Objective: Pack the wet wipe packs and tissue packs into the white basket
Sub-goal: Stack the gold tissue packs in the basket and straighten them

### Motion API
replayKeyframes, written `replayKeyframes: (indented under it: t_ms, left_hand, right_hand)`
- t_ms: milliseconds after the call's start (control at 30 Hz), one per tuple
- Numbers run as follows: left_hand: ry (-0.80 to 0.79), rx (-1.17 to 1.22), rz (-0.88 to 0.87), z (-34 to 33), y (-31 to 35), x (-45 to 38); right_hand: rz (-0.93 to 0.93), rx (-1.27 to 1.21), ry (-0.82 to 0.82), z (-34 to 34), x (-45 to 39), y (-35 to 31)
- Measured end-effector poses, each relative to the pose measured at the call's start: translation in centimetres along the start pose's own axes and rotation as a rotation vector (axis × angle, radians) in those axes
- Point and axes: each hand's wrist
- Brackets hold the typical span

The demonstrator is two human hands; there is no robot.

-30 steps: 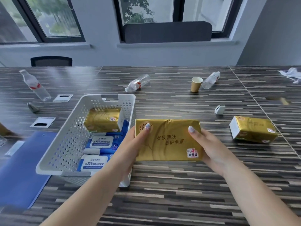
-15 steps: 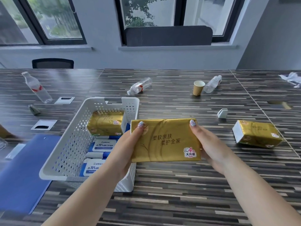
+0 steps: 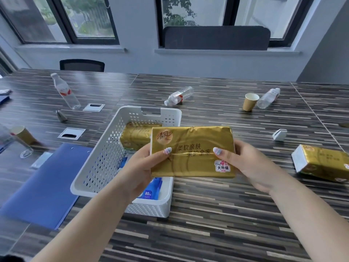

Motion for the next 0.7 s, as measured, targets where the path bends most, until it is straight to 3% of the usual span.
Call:
replayKeyframes:
  t_ms: [133, 367, 600, 700]
  left_hand:
    - [0.027, 0.175, -0.090, 2.2, 0.4, 0.9]
    - [0.451, 0.592, -0.183, 6.2, -0.1, 2.6]
    - [0.692, 0.833, -0.036, 8.5, -2.2, 1.0]
    - [0.847, 0.824, 0.103, 9.6, -3.4, -0.6]
  right_hand:
    - [-0.006, -0.122, 0.015, -2.1, -2.3, -0.9]
    - [-0.081, -0.167, 0.039, -7.7, -9.0, -1.7]
    - [-0.318, -0.231, 0.072, -11.4, -14.2, 0.5]
    - [-0.483, -0.256, 0.084, -12.5, -15.5, 2.1]
Point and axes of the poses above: each hand's wrist, its own x-axis away from the middle knuckle, its own z-axis out of the back of the hand, y = z × x, and after that the axes turned 11 degrees about -y, right-handed
